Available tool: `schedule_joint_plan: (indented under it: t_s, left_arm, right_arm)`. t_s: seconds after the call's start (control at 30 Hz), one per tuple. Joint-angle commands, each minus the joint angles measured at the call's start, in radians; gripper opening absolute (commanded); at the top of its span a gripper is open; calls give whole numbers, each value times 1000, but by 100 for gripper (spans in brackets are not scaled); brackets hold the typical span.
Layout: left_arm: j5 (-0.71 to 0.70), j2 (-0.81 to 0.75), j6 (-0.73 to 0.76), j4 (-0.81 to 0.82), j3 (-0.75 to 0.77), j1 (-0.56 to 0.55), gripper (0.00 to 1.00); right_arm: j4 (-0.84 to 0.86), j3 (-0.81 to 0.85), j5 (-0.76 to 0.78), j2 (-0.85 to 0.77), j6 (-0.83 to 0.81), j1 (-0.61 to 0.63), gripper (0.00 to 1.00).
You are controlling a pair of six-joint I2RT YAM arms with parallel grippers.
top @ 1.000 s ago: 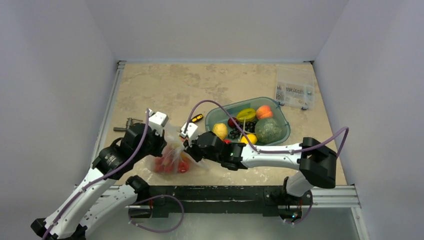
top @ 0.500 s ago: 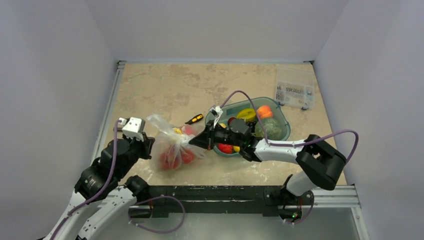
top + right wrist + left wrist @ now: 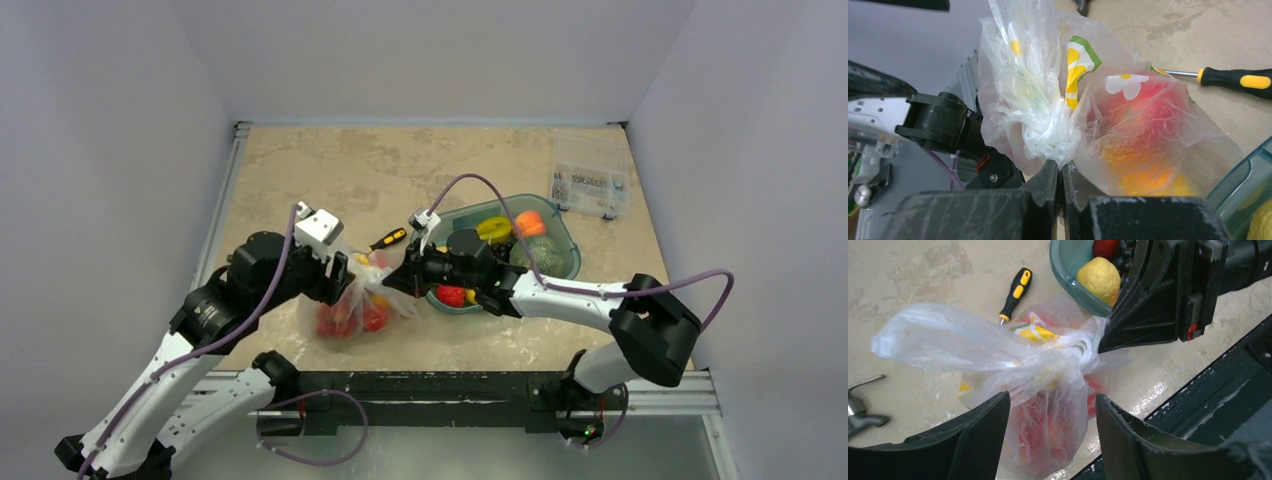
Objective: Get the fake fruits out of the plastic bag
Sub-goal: Untie the plastic bag at the center of the board.
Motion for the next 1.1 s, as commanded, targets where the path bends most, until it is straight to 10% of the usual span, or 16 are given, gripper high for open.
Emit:
schedule_joint_plan:
  t_s: [0.0, 0.3, 0.4, 0.53, 0.7, 0.8, 0.9, 1.07]
  left_arm:
    - [-71, 57, 85, 15, 46, -15, 63]
    - [-22, 122, 91, 85, -70, -43, 56]
    - [-65, 121, 88, 65, -76, -44, 28]
    - [-98, 71, 85, 60, -83, -44, 0]
    - [-163, -32, 86, 79, -110, -44, 0]
    - [-166, -84, 92, 100, -129, -44, 0]
    - [-163, -108, 92, 110, -140, -45, 0]
    - [-166, -86, 92, 108, -133, -44, 0]
  right_arm:
    - [-84, 70, 70, -21, -76, 33, 0]
    - [-119, 125, 165, -23, -136, 117, 0]
    - [-52, 92, 159, -43, -59, 101, 0]
    - [246, -37, -39, -41, 221, -14, 0]
    - [647, -107, -264, 80, 509, -78, 0]
    - [392, -30, -164, 61, 342, -75, 0]
    - [-268, 167, 434, -15, -49, 96, 18]
    - [-436, 278, 805, -14, -332, 247, 44]
